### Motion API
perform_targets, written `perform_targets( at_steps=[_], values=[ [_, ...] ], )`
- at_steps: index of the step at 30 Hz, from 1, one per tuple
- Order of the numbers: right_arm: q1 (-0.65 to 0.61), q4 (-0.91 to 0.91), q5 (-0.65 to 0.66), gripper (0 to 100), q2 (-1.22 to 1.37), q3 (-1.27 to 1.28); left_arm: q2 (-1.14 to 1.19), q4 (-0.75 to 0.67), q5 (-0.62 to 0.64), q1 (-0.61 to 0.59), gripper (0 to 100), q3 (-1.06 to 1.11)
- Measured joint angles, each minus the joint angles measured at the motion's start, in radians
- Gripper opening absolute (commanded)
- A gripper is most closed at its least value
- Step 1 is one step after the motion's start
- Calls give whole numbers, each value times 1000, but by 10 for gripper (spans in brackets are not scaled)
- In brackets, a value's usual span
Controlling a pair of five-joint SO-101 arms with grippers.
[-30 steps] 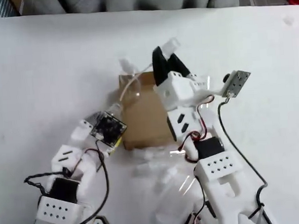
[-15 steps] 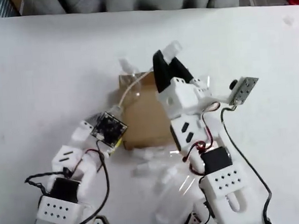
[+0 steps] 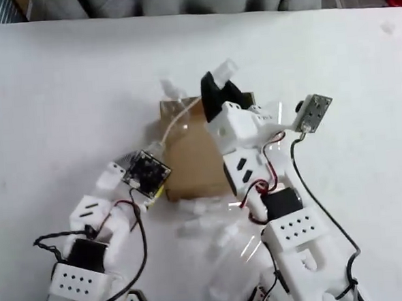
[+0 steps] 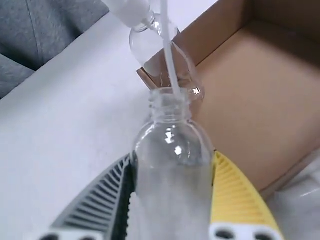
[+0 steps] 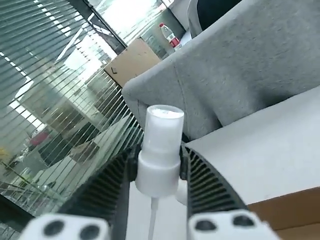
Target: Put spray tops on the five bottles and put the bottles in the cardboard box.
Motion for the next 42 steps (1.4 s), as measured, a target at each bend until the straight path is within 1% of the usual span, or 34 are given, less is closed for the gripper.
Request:
perform_targets(
  at_steps=[6, 13, 16, 22, 26, 31, 35, 42],
  values=[
    [-9, -3, 0, 17, 3, 0, 0, 0, 0, 0, 23, 0],
    [-127, 21, 12, 17, 3, 0, 0, 0, 0, -3, 23, 0],
    [-132, 31, 12, 17, 3, 0, 0, 0, 0, -3, 23, 0],
    [-143, 126, 11, 17, 3, 0, 0, 0, 0, -11, 23, 0],
    [-143, 135, 11, 17, 9, 0, 0, 0, 0, -11, 23, 0],
    [-178, 138, 11, 17, 117, -9, 0, 0, 0, -11, 23, 0],
    [-183, 138, 9, 17, 232, -58, 0, 0, 0, -11, 23, 0],
    [-206, 138, 15, 17, 287, -84, 0, 2, 0, -11, 23, 0]
  ],
)
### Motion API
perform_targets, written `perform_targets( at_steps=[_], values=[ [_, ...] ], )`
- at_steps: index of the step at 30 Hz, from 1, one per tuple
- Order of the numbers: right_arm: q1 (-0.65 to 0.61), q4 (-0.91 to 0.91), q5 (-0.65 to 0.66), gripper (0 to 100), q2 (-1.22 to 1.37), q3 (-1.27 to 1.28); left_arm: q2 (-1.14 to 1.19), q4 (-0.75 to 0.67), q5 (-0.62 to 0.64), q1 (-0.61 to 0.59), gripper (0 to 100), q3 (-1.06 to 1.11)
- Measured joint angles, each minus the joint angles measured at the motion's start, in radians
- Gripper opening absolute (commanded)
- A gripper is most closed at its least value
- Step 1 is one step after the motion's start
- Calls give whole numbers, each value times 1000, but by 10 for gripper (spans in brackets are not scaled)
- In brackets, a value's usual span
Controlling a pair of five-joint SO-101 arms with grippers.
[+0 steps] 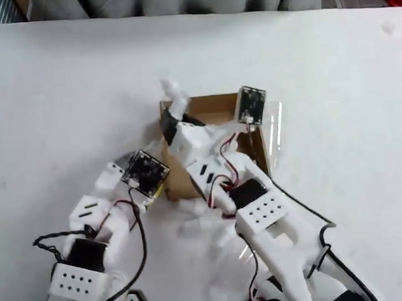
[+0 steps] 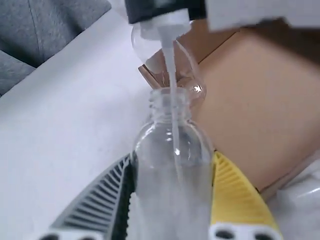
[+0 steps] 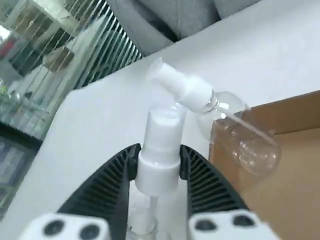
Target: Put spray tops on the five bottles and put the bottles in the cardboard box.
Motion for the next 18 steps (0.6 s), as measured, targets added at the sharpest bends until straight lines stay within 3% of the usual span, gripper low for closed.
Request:
perform_targets(
  at_steps=[8, 14, 18],
  values=[
    [-84, 0, 110, 22, 9, 0, 0, 0, 0, -3, 23, 0],
    [-86, 0, 121, 172, 9, 0, 0, 0, 0, -2, 23, 0],
    [-107, 49, 121, 177, 9, 0, 0, 0, 0, -3, 23, 0]
  ],
)
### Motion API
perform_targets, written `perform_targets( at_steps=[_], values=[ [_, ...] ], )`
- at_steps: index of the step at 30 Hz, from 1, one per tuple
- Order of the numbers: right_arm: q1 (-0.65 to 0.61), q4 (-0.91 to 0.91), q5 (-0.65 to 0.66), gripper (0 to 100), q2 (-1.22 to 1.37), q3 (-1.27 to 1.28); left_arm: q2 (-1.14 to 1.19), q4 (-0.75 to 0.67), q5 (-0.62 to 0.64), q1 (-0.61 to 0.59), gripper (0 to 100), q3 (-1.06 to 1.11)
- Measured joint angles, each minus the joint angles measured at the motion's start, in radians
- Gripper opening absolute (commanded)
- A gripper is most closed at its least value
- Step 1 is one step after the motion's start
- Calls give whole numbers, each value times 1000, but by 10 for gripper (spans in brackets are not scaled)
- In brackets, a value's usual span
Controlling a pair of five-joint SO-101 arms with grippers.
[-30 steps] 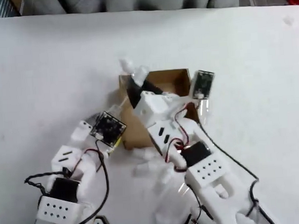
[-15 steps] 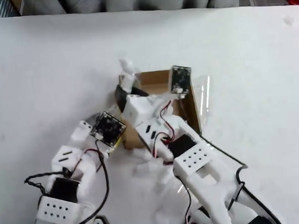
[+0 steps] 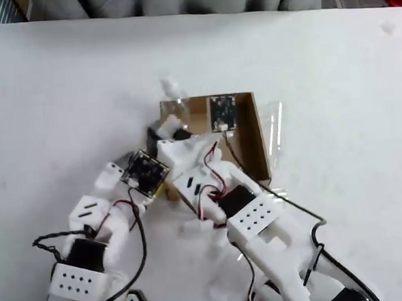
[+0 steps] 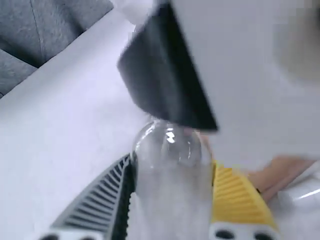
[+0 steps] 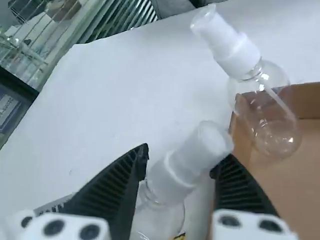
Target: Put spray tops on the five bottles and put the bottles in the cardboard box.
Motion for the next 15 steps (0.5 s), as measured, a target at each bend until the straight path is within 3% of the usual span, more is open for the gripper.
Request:
perform_targets(
  at_steps=[5, 15],
  values=[
    [-5, 57, 0, 180, 0, -21, 0, 0, 0, 3, 23, 0],
    [66, 364, 58, 176, -127, -137, 0, 0, 0, 3, 23, 0]
  ],
)
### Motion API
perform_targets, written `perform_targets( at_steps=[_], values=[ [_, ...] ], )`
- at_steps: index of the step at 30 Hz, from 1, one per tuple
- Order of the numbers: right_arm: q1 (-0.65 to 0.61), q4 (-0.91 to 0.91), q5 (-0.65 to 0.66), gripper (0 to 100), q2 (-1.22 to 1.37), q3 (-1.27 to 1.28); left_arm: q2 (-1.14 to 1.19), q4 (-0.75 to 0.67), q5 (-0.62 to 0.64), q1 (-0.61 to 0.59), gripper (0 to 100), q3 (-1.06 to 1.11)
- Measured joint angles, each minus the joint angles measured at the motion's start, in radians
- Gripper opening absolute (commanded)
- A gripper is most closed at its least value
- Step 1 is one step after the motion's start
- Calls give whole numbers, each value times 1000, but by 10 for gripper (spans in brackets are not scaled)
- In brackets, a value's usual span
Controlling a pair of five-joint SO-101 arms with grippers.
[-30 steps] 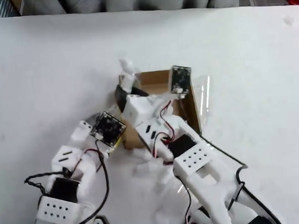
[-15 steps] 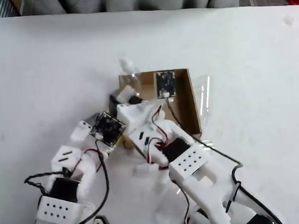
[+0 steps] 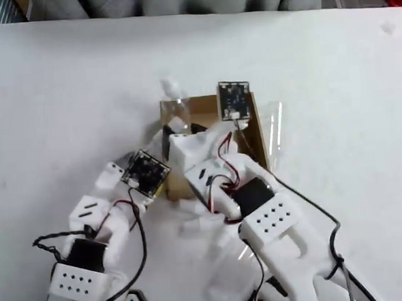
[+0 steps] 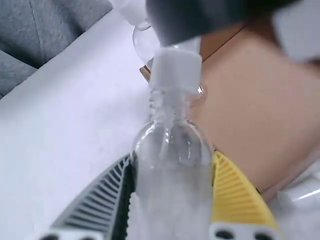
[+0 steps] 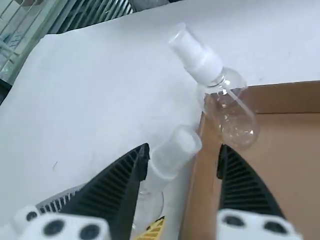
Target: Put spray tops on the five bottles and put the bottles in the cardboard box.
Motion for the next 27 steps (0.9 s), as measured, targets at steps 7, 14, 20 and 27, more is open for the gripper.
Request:
perform_targets(
  at_steps=[7, 14, 20, 27],
  values=[
    [23, 5, 2, 63, -8, -2, 0, 0, 0, -20, 23, 0],
    [83, 5, 2, 15, -8, -2, 0, 0, 0, -35, 23, 0],
    [146, -11, -6, 17, -8, -2, 0, 0, 0, -41, 23, 0],
    [213, -81, -80, 17, 29, -2, 0, 0, 0, -41, 23, 0]
  ],
)
